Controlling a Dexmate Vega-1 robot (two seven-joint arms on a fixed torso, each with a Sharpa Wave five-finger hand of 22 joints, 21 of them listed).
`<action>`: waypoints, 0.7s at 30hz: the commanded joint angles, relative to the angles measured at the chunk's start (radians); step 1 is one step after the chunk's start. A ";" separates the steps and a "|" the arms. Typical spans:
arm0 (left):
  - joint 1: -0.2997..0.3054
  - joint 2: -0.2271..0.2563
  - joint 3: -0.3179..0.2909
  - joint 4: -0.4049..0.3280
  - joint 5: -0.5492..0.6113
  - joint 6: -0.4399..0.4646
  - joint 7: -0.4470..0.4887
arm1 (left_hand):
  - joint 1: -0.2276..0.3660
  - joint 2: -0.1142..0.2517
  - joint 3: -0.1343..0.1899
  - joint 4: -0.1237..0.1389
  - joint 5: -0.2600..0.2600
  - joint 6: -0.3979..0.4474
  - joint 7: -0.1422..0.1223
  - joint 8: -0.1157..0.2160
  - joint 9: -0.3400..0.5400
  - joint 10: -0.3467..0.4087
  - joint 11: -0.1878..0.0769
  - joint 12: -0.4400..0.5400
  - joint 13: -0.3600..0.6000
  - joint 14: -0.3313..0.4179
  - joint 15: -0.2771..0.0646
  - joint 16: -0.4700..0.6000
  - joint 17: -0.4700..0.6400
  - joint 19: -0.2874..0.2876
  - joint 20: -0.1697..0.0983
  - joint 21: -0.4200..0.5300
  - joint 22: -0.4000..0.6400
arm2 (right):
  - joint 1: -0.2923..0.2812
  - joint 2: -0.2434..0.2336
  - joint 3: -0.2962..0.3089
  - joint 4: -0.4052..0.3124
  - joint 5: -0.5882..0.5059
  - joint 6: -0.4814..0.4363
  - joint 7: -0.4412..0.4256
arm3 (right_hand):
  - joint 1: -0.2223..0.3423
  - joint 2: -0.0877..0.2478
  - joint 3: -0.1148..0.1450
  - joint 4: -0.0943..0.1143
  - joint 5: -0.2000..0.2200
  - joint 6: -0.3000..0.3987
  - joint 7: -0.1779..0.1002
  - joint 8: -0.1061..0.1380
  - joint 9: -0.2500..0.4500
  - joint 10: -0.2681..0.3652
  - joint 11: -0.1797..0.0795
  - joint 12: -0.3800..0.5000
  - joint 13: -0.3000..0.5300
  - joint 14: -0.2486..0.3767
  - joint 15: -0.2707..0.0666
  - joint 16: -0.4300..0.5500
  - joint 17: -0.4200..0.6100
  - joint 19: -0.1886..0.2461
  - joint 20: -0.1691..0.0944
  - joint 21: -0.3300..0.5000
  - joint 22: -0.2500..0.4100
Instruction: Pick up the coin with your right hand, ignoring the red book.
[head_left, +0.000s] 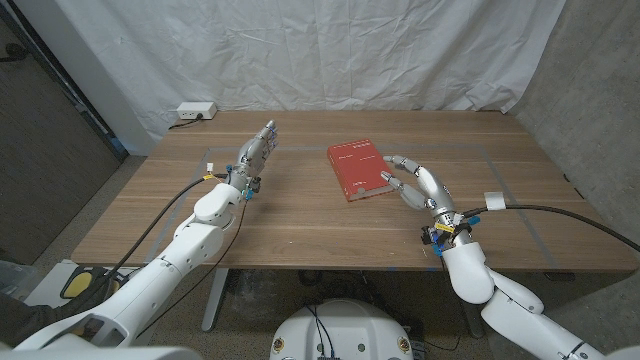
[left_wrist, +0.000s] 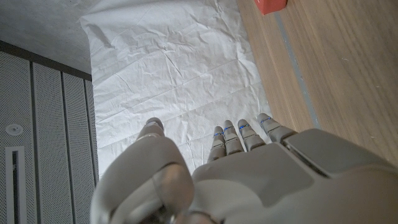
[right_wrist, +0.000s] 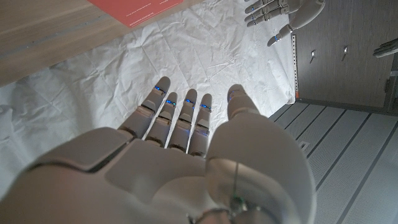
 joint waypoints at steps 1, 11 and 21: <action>0.009 0.002 -0.003 -0.008 -0.001 -0.004 0.003 | 0.006 0.003 -0.001 -0.004 -0.002 0.010 0.001 0.004 0.005 0.008 -0.004 -0.005 0.006 0.008 -0.007 0.000 0.002 0.005 -0.055 0.001 0.004 | 0.009 -0.032 -0.017 -0.020 -0.101 -0.064 -0.037 | 0.008 0.001 0.002 0.004 0.001 0.015 -0.002 0.006 0.006 0.004 -0.004 0.008 0.003 0.009 -0.085 0.005 0.001 0.009 -0.096 -0.002 0.001; 0.012 -0.007 -0.003 0.002 -0.003 -0.018 -0.001 | 0.007 0.004 -0.002 -0.004 -0.004 0.009 0.002 0.004 0.005 0.010 -0.005 -0.005 0.006 0.007 -0.006 -0.001 0.003 0.005 -0.053 0.001 0.004 | 0.001 -0.065 -0.022 -0.047 -0.134 -0.103 -0.050 | 0.009 0.000 0.001 0.008 0.002 0.030 -0.012 0.008 0.006 0.005 -0.019 0.006 0.003 0.010 -0.087 0.001 0.002 0.008 -0.098 -0.005 0.002; 0.009 -0.007 0.004 -0.007 0.005 -0.018 -0.001 | 0.007 0.005 -0.003 -0.004 -0.005 0.010 0.001 0.003 0.005 0.010 -0.005 -0.005 0.006 0.007 -0.005 -0.001 0.003 0.005 -0.052 0.001 0.004 | -0.003 -0.096 -0.035 -0.058 -0.194 -0.135 -0.074 | 0.011 -0.001 0.001 0.010 0.004 0.047 -0.010 0.010 0.007 0.003 -0.023 0.002 0.003 0.009 -0.091 -0.003 0.002 0.006 -0.100 -0.008 0.002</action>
